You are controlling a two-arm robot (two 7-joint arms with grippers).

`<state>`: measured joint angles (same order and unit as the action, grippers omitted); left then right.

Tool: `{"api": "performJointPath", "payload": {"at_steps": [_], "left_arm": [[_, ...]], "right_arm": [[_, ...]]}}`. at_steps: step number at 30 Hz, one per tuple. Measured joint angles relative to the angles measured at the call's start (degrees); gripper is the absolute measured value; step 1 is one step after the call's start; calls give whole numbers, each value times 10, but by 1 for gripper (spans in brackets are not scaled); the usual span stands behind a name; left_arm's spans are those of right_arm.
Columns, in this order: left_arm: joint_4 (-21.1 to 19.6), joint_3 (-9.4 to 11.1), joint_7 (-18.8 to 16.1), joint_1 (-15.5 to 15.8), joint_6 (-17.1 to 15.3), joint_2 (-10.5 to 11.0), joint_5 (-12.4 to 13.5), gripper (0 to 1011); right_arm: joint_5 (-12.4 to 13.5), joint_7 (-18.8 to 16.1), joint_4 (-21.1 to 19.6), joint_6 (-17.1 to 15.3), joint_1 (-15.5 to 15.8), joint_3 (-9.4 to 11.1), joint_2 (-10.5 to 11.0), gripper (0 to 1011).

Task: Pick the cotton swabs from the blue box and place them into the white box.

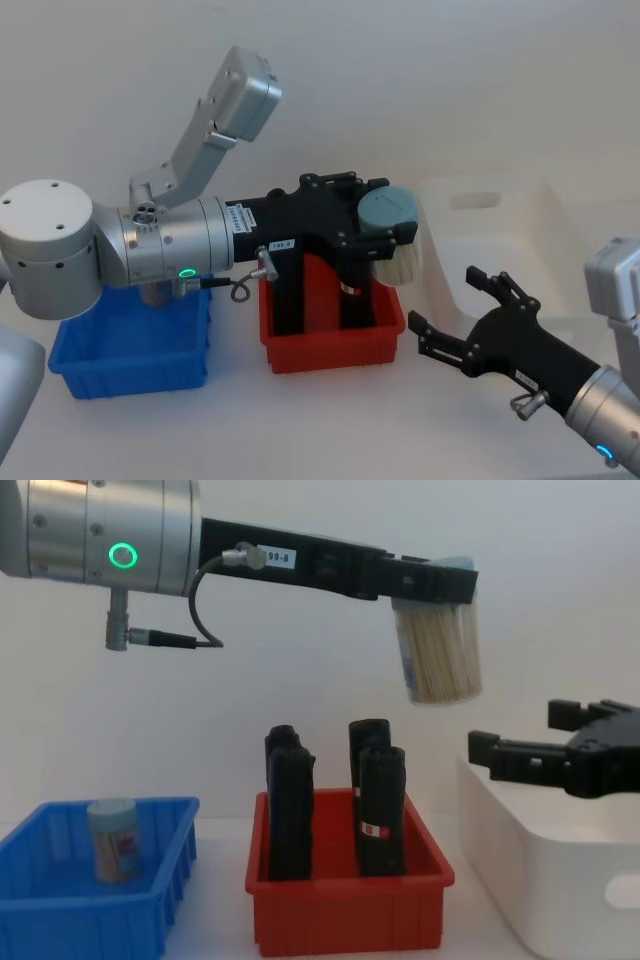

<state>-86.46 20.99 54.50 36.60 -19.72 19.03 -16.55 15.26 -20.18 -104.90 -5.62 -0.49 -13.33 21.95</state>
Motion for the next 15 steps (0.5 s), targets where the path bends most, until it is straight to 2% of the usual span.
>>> {"api": "performJointPath", "payload": {"at_steps": [15], "left_arm": [[0, 0, 1, 1, 0, 0, 0, 673]], "right_arm": [[-7, -40, 5, -5, -36, -4, -12, 1002]]}}
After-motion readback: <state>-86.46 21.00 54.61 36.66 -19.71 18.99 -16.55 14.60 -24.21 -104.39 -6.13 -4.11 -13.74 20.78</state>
